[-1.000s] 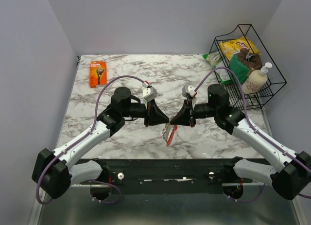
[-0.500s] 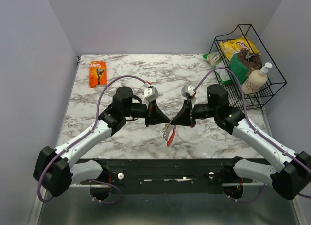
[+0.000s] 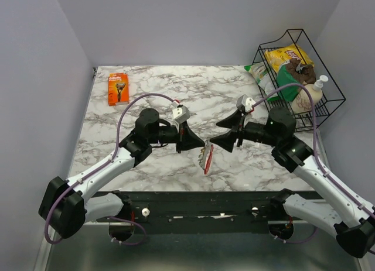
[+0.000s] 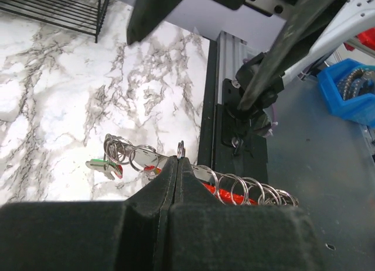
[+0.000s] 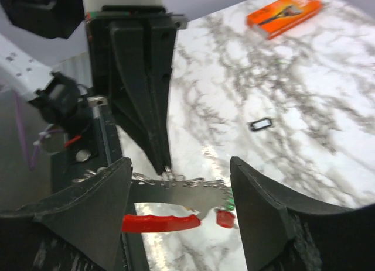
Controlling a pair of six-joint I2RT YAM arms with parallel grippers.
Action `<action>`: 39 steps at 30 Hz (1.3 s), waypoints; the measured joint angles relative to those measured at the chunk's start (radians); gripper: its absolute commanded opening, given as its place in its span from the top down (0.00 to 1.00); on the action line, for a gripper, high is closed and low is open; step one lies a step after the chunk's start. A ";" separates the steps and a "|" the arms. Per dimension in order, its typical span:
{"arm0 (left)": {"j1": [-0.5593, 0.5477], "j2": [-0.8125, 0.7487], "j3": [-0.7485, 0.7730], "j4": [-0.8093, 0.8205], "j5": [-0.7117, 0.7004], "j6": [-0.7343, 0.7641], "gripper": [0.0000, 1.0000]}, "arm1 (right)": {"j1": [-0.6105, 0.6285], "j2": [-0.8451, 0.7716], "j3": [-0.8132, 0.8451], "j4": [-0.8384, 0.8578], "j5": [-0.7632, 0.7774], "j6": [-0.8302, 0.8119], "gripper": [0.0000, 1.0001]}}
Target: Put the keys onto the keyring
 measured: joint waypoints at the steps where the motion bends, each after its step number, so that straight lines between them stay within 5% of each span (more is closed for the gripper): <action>1: 0.000 -0.005 -0.007 0.006 -0.006 -0.003 1.00 | 0.000 -0.015 -0.005 0.008 0.038 0.005 0.12; 7: 0.000 -0.029 -0.048 0.070 -0.051 -0.015 1.00 | 0.000 -0.062 -0.037 0.026 0.177 0.038 0.00; 17: -0.008 -0.151 -0.246 0.303 -0.180 0.001 1.00 | 0.000 -0.121 -0.088 0.043 0.214 0.040 0.00; 39: -0.154 -0.459 -0.397 0.340 -0.267 0.553 1.00 | 0.000 -0.103 -0.090 0.094 0.182 0.044 0.00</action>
